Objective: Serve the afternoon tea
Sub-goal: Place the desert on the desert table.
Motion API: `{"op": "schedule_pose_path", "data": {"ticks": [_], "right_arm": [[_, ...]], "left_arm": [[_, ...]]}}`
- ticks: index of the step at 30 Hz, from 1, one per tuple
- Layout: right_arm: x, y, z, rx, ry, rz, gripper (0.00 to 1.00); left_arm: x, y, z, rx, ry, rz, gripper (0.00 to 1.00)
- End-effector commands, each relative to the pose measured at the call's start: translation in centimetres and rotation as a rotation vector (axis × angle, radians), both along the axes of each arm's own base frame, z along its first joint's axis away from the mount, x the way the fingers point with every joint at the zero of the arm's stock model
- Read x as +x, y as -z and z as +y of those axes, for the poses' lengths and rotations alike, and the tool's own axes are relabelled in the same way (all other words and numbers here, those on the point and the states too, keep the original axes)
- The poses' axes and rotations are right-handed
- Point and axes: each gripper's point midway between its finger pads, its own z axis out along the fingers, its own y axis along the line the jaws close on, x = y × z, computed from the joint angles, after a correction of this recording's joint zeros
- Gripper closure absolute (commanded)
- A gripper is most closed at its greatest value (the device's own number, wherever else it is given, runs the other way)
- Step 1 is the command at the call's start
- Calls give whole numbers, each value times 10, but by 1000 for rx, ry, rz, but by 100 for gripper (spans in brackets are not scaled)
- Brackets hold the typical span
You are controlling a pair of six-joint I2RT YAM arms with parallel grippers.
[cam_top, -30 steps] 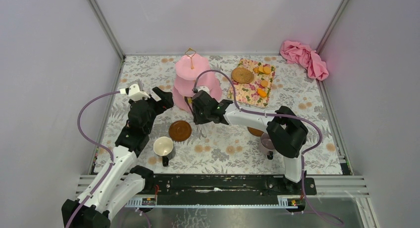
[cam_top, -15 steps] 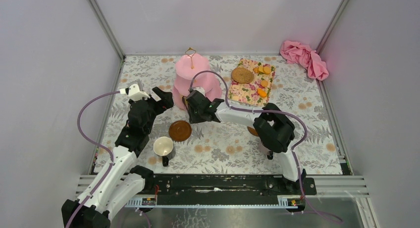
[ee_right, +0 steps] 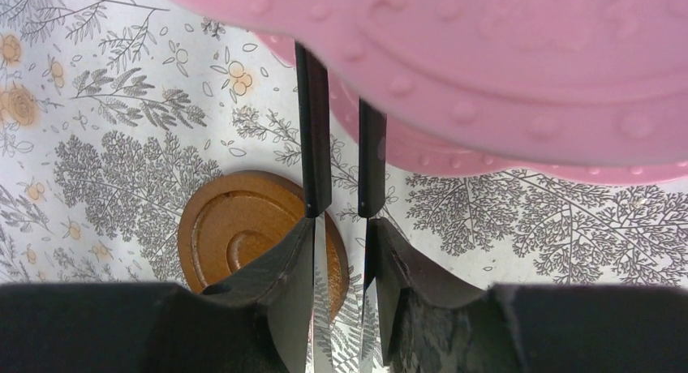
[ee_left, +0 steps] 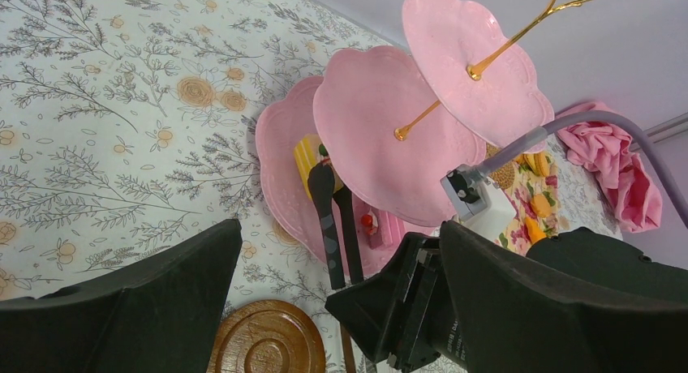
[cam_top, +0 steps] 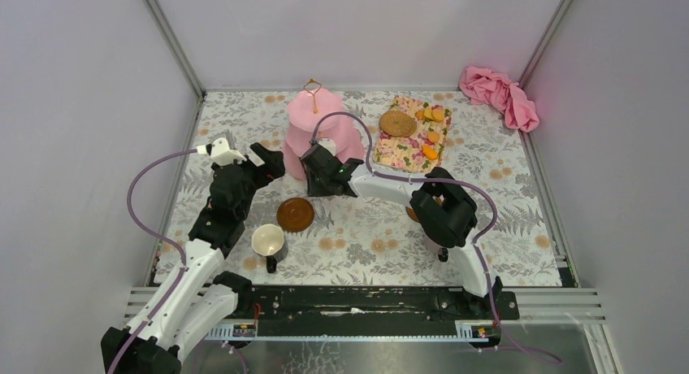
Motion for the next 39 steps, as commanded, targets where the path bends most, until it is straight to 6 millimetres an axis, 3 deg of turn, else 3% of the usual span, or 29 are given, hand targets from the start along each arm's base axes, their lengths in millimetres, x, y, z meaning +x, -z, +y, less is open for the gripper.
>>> {"op": "schedule_pose_path", "data": {"ticks": [1, 8, 9, 16, 21, 24, 39], "right_arm": [[24, -17, 7, 58, 66, -48, 100], [31, -8, 7, 59, 84, -53, 100], [35, -15, 11, 72, 85, -66, 100], [38, -16, 12, 69, 84, -75, 99], [36, -9, 10, 47, 72, -61, 90], [34, -5, 9, 43, 66, -54, 78], [32, -2, 9, 32, 50, -43, 64]], "left_arm": [[2, -19, -4, -36, 9, -65, 0], [2, -19, -4, -37, 10, -65, 0], [2, -18, -4, -37, 10, -63, 0], [3, -17, -4, -34, 10, -61, 0], [4, -16, -5, -35, 11, -57, 0], [5, -16, -5, -33, 12, -54, 0], [6, -15, -5, -28, 12, -54, 0]]}}
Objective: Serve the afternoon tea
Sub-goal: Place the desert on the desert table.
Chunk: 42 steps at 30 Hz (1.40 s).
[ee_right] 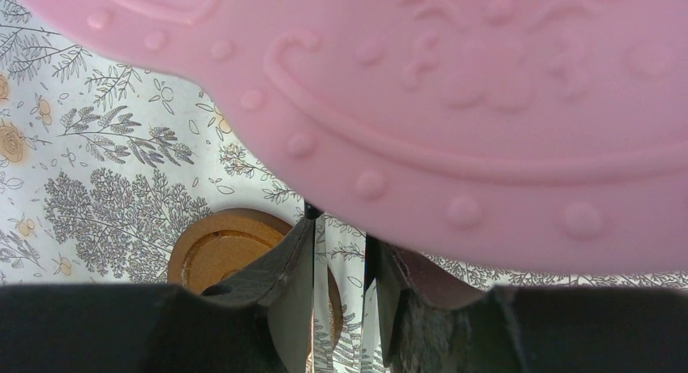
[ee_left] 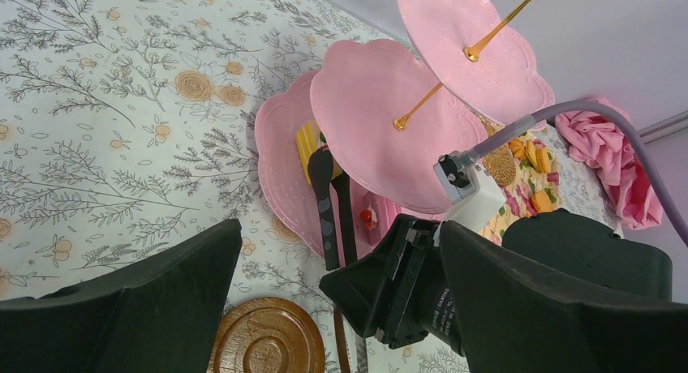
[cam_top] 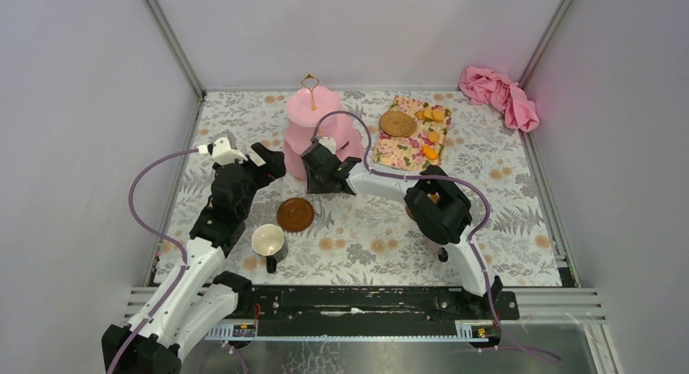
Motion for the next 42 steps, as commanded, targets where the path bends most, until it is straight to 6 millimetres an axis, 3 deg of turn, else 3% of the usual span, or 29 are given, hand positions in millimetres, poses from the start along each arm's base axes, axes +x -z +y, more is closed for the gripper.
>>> {"op": "schedule_pose_path", "data": {"ticks": [1, 8, 21, 35, 42], "right_arm": [[14, -12, 7, 26, 6, -31, 63], [13, -12, 8, 24, -1, -28, 59], [11, -18, 4, 30, -11, -46, 59], [-9, -18, -9, 14, -57, -56, 59], [-12, -29, -13, 26, -70, -82, 59]], "left_arm": [[4, -19, -4, -25, 9, -68, 0], [4, -19, -3, -24, 7, -66, 0], [5, -17, -2, -20, 2, -64, 0], [6, -13, 2, 2, -18, -54, 0], [7, -12, 3, 9, -22, -50, 0]]}}
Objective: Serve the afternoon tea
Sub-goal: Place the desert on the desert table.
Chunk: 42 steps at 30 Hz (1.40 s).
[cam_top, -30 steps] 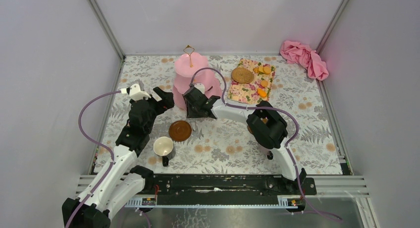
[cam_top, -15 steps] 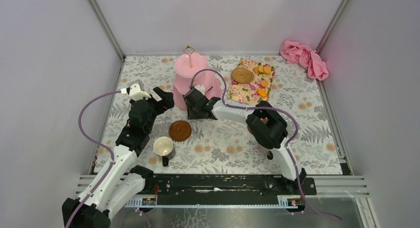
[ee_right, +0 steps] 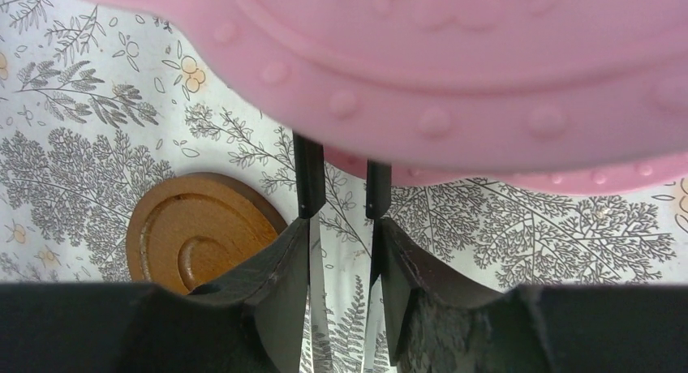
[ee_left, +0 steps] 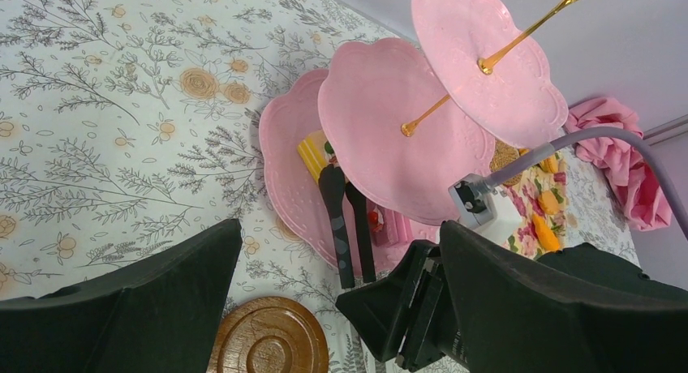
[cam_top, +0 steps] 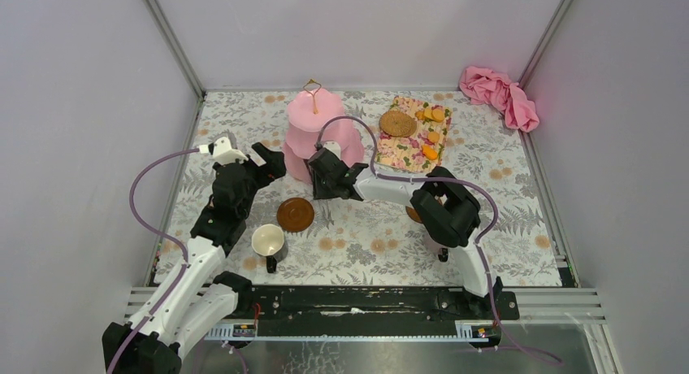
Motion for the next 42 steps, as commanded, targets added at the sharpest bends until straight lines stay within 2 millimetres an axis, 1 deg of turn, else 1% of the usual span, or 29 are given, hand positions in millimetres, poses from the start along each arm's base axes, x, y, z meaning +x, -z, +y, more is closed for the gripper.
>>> {"op": "schedule_pose_path", "data": {"ticks": [1, 14, 24, 30, 33, 34, 36, 39, 42], "right_arm": [[-1, -37, 5, 51, -25, -59, 59], [-16, -50, 7, 32, -97, -80, 59], [-23, -50, 1, 11, -103, -80, 60], [-38, -53, -2, -14, -130, -88, 60], [-50, -51, -10, -31, -142, -75, 63], [-53, -54, -12, -26, -137, -74, 65], [-61, -57, -24, -15, -125, -69, 68], [-70, -66, -40, 6, -98, -74, 70], [-78, -71, -55, 6, -77, -68, 73]], "left_arm": [[6, -14, 1, 3, -15, -57, 0], [6, -13, 2, 7, -17, -52, 0], [6, -14, 2, 7, -16, -56, 0], [7, -13, 1, 9, -15, -52, 0], [7, -14, 2, 11, -18, -53, 0], [7, -13, 2, 12, -17, -51, 0], [7, -15, 2, 11, -16, -55, 0], [7, -15, 1, 7, -15, -54, 0], [7, -16, 0, -1, -11, -57, 0]]}}
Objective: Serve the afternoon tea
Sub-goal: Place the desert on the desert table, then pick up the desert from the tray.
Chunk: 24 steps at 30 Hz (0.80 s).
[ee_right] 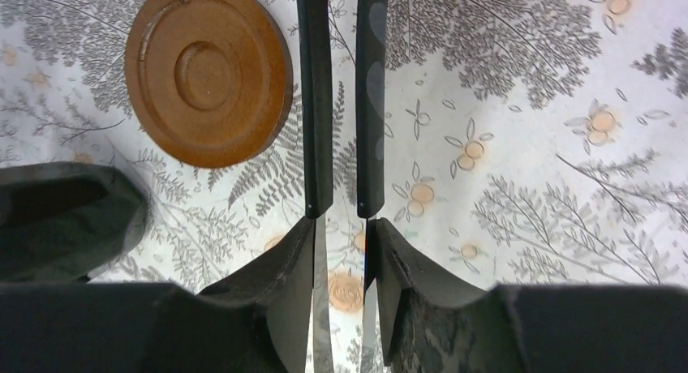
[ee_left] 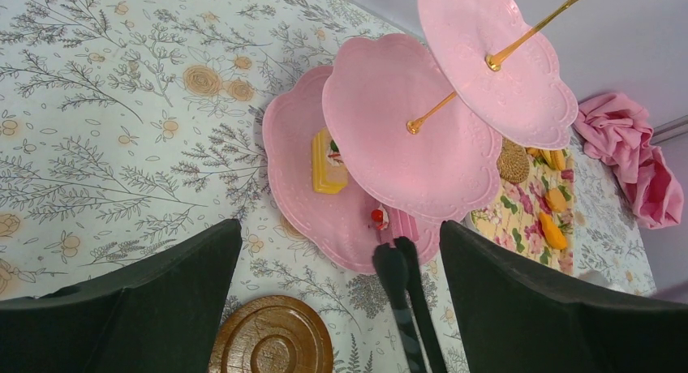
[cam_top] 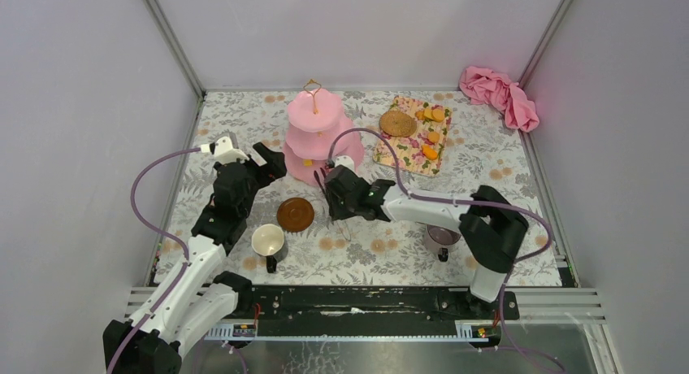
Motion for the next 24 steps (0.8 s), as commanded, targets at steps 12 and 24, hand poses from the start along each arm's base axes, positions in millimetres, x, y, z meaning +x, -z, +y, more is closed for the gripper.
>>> {"op": "schedule_pose_path", "data": {"ticks": [12, 24], "right_arm": [[7, -54, -66, -3, 226, -138, 80], [36, -42, -139, -65, 442, -44, 83]], "left_arm": [[1, -28, -1, -33, 1, -95, 0], [-3, -35, -1, -36, 12, -121, 0]]}}
